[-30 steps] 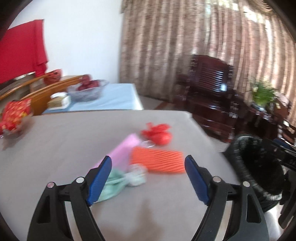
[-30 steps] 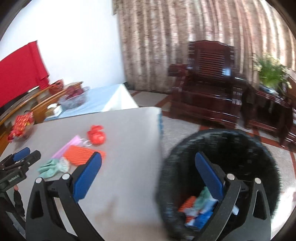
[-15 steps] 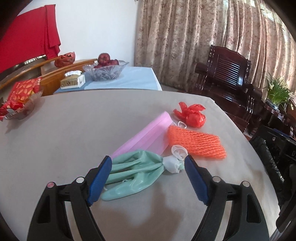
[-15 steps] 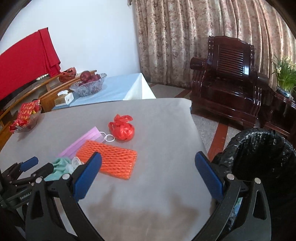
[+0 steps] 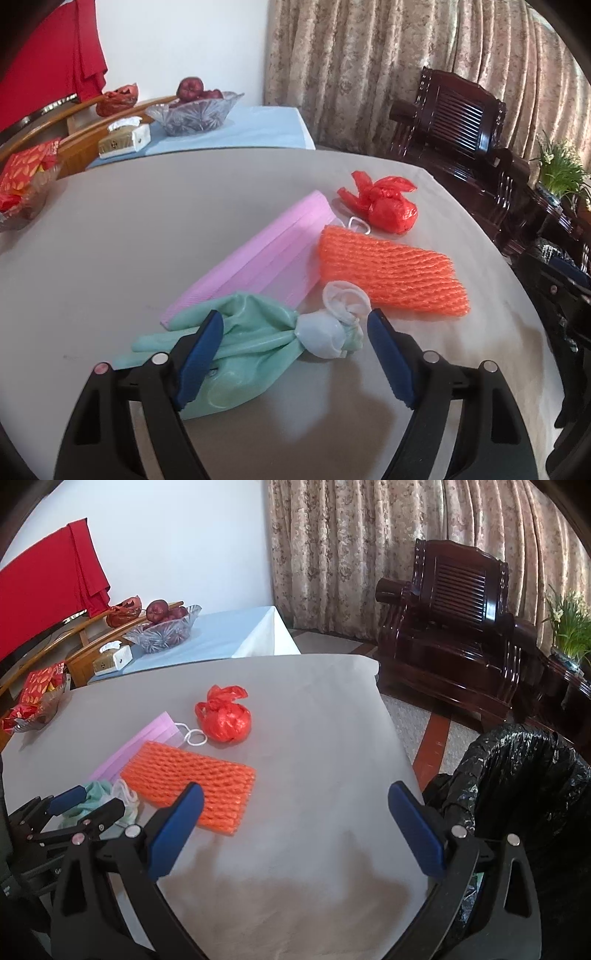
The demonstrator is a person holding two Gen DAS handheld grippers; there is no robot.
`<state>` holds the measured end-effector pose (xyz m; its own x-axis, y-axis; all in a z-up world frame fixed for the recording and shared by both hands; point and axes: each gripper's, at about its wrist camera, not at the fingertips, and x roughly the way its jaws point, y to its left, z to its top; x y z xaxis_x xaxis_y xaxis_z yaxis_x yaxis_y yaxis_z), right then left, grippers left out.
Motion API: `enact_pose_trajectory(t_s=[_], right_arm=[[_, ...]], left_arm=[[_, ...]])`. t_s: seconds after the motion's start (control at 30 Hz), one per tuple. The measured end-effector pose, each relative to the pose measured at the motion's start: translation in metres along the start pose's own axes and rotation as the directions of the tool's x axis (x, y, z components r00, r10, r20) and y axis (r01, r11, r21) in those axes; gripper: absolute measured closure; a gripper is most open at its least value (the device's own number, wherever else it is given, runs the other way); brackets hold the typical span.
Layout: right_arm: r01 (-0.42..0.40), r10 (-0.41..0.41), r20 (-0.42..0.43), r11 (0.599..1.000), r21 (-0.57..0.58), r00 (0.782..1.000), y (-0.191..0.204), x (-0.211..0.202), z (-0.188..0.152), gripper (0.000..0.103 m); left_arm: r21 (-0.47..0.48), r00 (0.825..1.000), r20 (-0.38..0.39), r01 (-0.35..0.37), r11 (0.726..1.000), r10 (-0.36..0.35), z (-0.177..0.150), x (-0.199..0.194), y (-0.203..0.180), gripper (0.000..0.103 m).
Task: Collect trash
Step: 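Grasp second green glove with left tool while right tool grasps orange foam net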
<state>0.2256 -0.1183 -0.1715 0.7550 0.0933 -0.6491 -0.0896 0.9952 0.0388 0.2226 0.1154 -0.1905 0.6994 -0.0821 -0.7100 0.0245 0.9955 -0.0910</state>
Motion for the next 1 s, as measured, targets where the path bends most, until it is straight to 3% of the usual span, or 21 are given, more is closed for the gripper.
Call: enact_pose_trajectory(t_s=[0.1, 0.53, 0.83, 0.93, 1.0], right_arm=[[-0.002, 0.002, -0.01, 1.0, -0.001, 1.0, -0.001, 0.004, -0.002, 0.006], [-0.072, 0.068, -0.091, 0.997, -0.037, 0.994, 0.026, 0.033, -0.005, 0.02], [-0.101, 0.087, -0.17, 0.992, -0.076, 0.982, 0.044, 0.059, -0.006, 0.034], [-0.118, 0.101, -0.199, 0.99, -0.079, 0.975, 0.048, 0.065, -0.006, 0.043], [-0.147, 0.13, -0.205, 0.987, -0.07, 0.97, 0.048, 0.064, -0.006, 0.062]], left_arm=[[0.005, 1.0, -0.027, -0.008, 1.0, 0.008, 0.001, 0.007, -0.002, 0.025], [-0.031, 0.997, -0.005, 0.08, 0.996, -0.081, -0.007, -0.005, 0.008, 0.061], [-0.042, 0.996, 0.0, 0.091, 0.995, -0.091, -0.01, -0.009, 0.013, 0.067], [-0.039, 0.996, -0.004, 0.088, 0.995, -0.088, -0.01, -0.008, 0.012, 0.067], [-0.036, 0.996, -0.007, 0.084, 0.996, -0.085, -0.011, -0.008, 0.011, 0.067]])
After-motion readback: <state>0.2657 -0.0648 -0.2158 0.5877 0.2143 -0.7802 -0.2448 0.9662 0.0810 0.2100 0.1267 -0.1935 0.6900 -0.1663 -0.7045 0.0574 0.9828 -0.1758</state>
